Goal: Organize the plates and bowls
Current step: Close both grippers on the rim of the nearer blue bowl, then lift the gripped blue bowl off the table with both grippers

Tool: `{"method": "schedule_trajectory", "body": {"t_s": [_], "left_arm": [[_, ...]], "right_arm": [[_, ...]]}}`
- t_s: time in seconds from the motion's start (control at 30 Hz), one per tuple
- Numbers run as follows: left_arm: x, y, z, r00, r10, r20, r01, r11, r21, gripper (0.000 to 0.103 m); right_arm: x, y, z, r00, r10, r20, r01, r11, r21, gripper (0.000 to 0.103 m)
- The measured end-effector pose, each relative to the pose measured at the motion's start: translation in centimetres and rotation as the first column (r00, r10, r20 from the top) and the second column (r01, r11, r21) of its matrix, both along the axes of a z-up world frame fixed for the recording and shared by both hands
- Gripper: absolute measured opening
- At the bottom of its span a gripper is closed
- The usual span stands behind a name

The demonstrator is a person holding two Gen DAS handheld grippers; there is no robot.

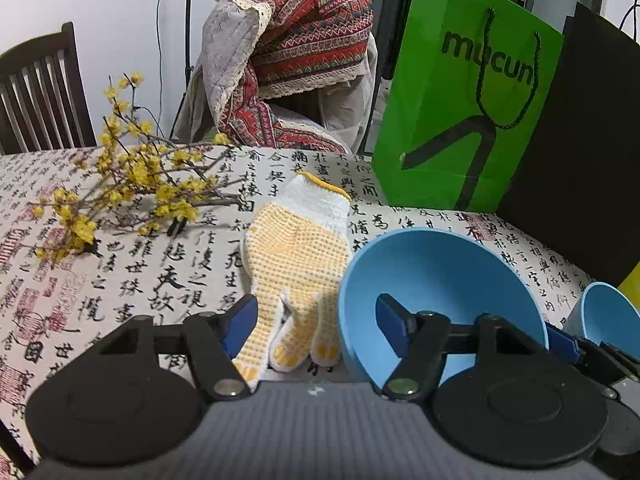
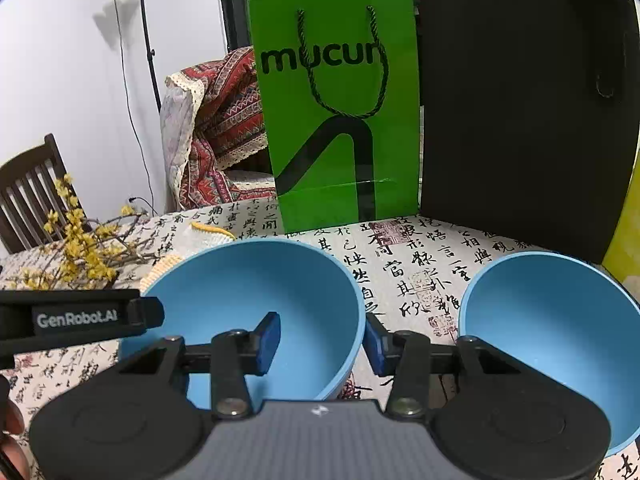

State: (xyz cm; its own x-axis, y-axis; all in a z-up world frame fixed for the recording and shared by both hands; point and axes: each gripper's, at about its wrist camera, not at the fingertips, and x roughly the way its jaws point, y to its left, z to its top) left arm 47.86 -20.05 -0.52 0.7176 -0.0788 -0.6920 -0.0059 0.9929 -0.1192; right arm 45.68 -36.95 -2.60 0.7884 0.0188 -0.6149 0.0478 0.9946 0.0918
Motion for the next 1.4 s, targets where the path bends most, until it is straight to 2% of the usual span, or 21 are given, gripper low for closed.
{"method": "schedule_trajectory", "body": {"t_s": [0.17,0.23,0.3,0.4,0.47,0.53,0.6,0.67,1.1,1.4], "left_arm": [[0.2,-0.6,-0.4,1.0,-0.015,-0.016,0.015,1.0,0.008,0.047],[0.1,-0.8,-0.6,1.0,-0.018,-0.017,0.018,1.0,0.007,0.045],[0.1,-1.0,-0.6,1.0,-0.024,-0.012,0.025,1.0,0.014,0.034],[0.2,-1.3,-0.8,0.999,-0.033,-0.019,0.034,0.999,0.018,0.027],[0.2,-1.6,-0.9,0.999,-0.031,-0.015,0.032,0.999,0.03,0.024],[0.2,-1.6,-1.0,0.999,-0.029,-0.013,0.03,0.999,0.039,0.023],[0.2,-1.7,-1.0,1.0,-0.015,-0.013,0.015,0.998,0.062,0.015],[0.3,-1.6,-1.1,1.0,-0.009,-0.015,0.01,0.998,0.063,0.013],[-0.3,-1.7,-0.7,1.0,0.003,0.018,-0.004,0.995,0.095,0.012],[-1.1,-1.1,0.1,0.999,0.008,0.046,-0.012,0.995,0.098,0.012]], "right_arm": [[0.1,0.0,-0.3,1.0,0.003,-0.008,-0.003,1.0,-0.007,0.039],[0.2,0.0,-0.5,1.0,0.002,-0.015,-0.002,1.0,-0.009,0.036],[0.2,-0.1,-0.7,1.0,0.0,-0.021,0.0,1.0,0.001,0.034],[0.2,0.0,-0.8,1.0,0.002,-0.017,-0.002,1.0,0.0,0.029],[0.3,0.0,-0.9,1.0,0.007,-0.017,-0.007,1.0,0.004,0.024],[0.3,0.1,-1.0,1.0,0.006,-0.019,-0.006,1.0,-0.004,0.023],[0.3,0.2,-1.1,1.0,-0.001,-0.022,0.001,1.0,-0.014,0.02],[0.2,0.3,-1.1,1.0,-0.013,-0.02,0.012,1.0,-0.021,0.015],[0.1,-0.3,-1.0,1.0,-0.024,-0.018,0.025,0.998,0.056,0.015],[-0.5,0.1,-0.1,1.0,-0.027,0.008,0.027,0.998,0.065,0.014]]}}
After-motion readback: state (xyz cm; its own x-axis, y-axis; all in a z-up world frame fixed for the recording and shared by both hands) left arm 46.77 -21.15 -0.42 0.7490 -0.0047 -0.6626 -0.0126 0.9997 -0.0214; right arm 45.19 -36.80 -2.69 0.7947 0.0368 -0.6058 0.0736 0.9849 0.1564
